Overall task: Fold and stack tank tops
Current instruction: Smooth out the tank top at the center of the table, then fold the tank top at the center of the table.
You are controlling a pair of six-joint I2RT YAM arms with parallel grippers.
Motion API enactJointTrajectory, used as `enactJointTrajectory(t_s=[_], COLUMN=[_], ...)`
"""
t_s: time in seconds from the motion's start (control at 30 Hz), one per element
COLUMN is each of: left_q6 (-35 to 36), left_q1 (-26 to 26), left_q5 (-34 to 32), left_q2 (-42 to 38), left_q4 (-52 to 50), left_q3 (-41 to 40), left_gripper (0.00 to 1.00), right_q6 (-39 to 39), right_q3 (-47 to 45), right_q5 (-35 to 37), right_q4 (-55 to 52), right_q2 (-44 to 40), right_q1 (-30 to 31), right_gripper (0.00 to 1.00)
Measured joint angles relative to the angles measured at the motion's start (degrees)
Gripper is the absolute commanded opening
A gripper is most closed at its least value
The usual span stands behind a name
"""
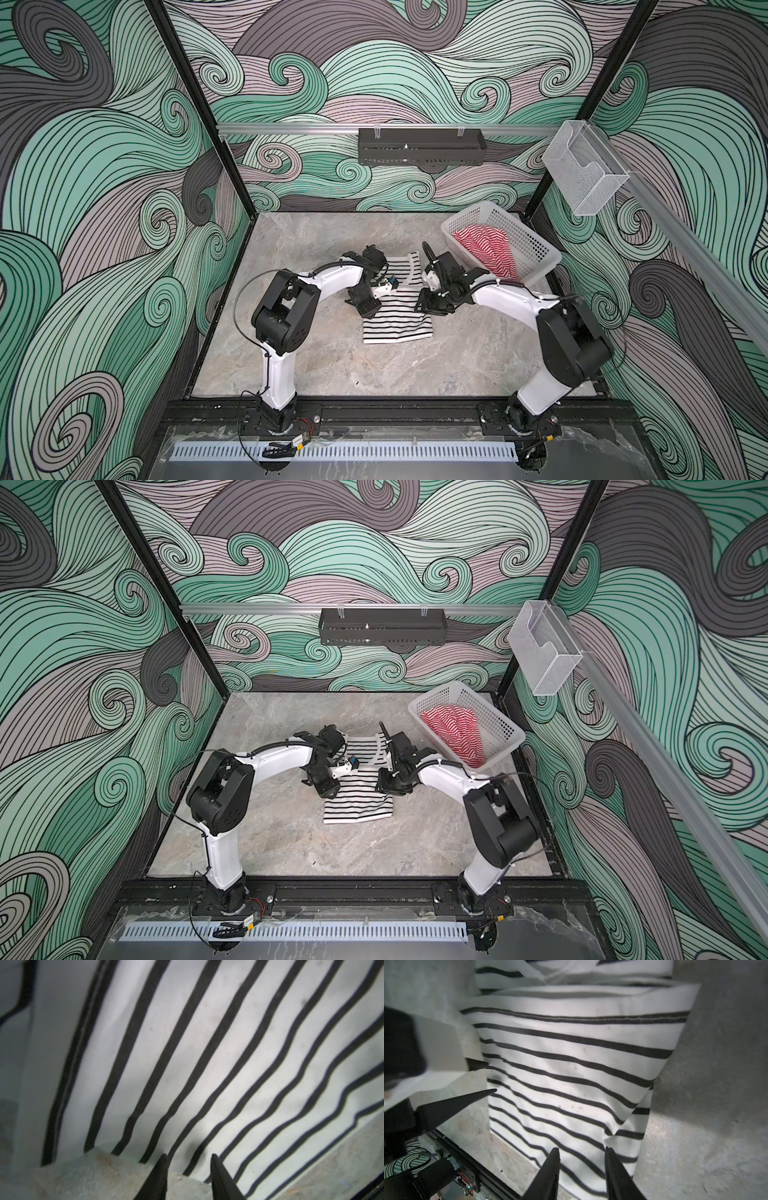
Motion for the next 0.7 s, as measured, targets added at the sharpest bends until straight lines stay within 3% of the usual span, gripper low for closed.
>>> enactJointTrajectory(t_s=[0.23, 0.47, 0.7], left_q6=[1.14, 2.75, 3.76], left_q1=[-1.60, -8.15, -11.74], left_q5=[-3.78, -10.86, -14.01], left_q2=[-12.72, -16.11, -16.94], left_q4=[3.58, 9.75, 13.55], left_q3=[-5.57, -16.52, -20.31], left_gripper=[0.51, 0.52, 0.52], right_q6=[2.91, 10.40, 15.45], right_q3=[-4.04, -17.90, -21.24], right_q5=[-0.59, -4.61, -6.16], right_q4=[-1.97, 2.16, 8.52], right_q2=[-7.98, -8.20, -7.89], right_q1=[0.26, 0.26, 0.28], right_gripper=[0.60, 0.63, 0.61])
